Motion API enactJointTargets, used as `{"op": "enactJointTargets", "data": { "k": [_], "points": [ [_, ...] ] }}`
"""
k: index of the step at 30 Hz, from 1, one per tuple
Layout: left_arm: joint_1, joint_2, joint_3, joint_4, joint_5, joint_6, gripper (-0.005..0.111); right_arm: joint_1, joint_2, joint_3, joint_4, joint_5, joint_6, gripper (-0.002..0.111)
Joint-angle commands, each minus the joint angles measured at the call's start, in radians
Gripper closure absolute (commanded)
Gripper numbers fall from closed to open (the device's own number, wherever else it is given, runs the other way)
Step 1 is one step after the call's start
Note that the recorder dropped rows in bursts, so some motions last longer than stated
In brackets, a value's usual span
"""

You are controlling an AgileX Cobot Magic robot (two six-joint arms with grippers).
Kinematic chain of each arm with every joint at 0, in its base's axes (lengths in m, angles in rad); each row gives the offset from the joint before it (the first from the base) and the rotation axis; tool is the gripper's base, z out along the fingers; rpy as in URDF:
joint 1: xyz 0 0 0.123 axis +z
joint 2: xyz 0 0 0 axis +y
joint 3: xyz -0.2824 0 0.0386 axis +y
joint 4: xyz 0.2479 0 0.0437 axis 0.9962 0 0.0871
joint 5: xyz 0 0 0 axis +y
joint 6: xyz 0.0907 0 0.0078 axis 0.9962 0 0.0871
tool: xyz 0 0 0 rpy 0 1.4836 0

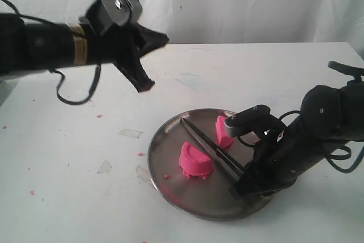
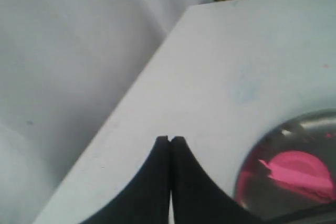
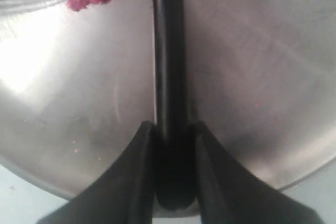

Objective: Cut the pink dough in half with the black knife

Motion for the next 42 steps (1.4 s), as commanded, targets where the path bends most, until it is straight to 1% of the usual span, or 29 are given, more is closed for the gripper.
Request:
{"op": "enactJointTargets", "data": {
  "k": [1,2,5,6,9,10,11,13,15,18,20,22,24,26,28,30,31,34,35,36,37,38,40,42],
  "points": [
    [-0.003,-0.216,0.018,0.012,0.212,-0.066,0.107,-0.002,-0.001,-0.006,0.003,0.005,0.003,0.108],
    [-0.003,-0.25,0.025,0.012,0.267,-0.066,0.107,-0.002,-0.001,-0.006,0.003,0.005,0.003,0.108],
    [-0.003,-0.36,0.058,0.012,0.523,-0.066,0.107,-0.002,-0.001,-0.008,0.003,0.009,0.003,0.108],
    [-0.003,-0.399,0.077,0.012,0.667,-0.066,0.107,-0.002,-0.004,-0.008,0.003,0.011,0.003,0.108],
    [-0.003,-0.469,0.136,0.012,1.0,-0.03,0.107,-0.002,-0.01,-0.008,0.003,0.02,0.04,0.108],
    [0.0,-0.491,0.159,0.012,1.083,-0.015,0.107,-0.002,-0.014,-0.008,-0.003,0.025,0.081,0.108],
    [0.01,-0.511,0.191,0.012,1.123,-0.01,0.107,-0.002,-0.022,-0.008,-0.011,0.028,0.128,0.108],
    [0.041,-0.574,0.263,0.006,1.139,-0.01,0.107,-0.002,-0.04,-0.008,-0.047,0.037,0.203,0.108],
    [0.071,-0.648,0.335,-0.004,1.111,-0.017,0.107,-0.002,-0.057,-0.008,-0.102,0.042,0.264,0.108],
    [0.106,-0.76,0.425,0.0,1.091,-0.043,0.107,-0.002,-0.078,-0.008,-0.21,0.054,0.38,0.108],
    [0.127,-0.83,0.468,0.0,1.104,-0.07,0.107,-0.002,-0.085,-0.008,-0.264,0.07,0.43,0.108],
    [0.141,-0.911,0.502,0.0,1.144,-0.127,0.107,-0.002,-0.089,-0.008,-0.274,0.092,0.432,0.108],
    [0.149,-0.997,0.522,0.006,1.195,-0.227,0.107,-0.002,-0.091,-0.008,-0.274,0.096,0.432,0.108],
    [0.152,-1.076,0.531,0.018,1.22,-0.327,0.107,-0.002,-0.095,-0.008,-0.274,0.087,0.432,0.108],
    [0.152,-1.161,0.54,0.049,1.211,-0.412,0.107,-0.002,-0.106,-0.008,-0.264,0.08,0.423,0.108],
    [0.152,-1.227,0.542,0.063,1.18,-0.443,0.107,-0.002,-0.124,-0.008,-0.245,0.078,0.4,0.108],
    [0.152,-1.284,0.542,0.072,1.152,-0.443,0.107,-0.002,-0.144,-0.008,-0.212,0.078,0.356,0.108],
    [0.152,-1.355,0.542,0.049,1.143,-0.441,0.107,-0.002,-0.164,-0.008,-0.143,0.143,0.205,0.108],
    [0.152,-1.383,0.542,-0.012,1.134,-0.439,0.107,-0.002,-0.161,-0.008,-0.114,0.191,0.128,0.108],
    [0.152,-1.399,0.542,-0.061,1.118,-0.433,0.107,-0.002,-0.162,-0.008,-0.108,0.2,0.12,0.108],
    [0.152,-1.431,0.542,-0.149,1.069,-0.389,0.107,-0.002,-0.162,-0.008,-0.108,0.202,0.12,0.108],
    [0.152,-1.444,0.542,-0.195,1.031,-0.34,0.107,-0.002,-0.162,-0.008,-0.108,0.202,0.12,0.108],
    [0.152,-1.473,0.542,-0.396,0.914,-0.105,0.107,-0.002,-0.162,-0.006,-0.087,0.208,0.103,0.108],
    [0.152,-1.472,0.542,-0.582,0.919,0.103,0.107,0.005,-0.16,-0.006,-0.039,0.235,0.036,0.108]
  ]
}}
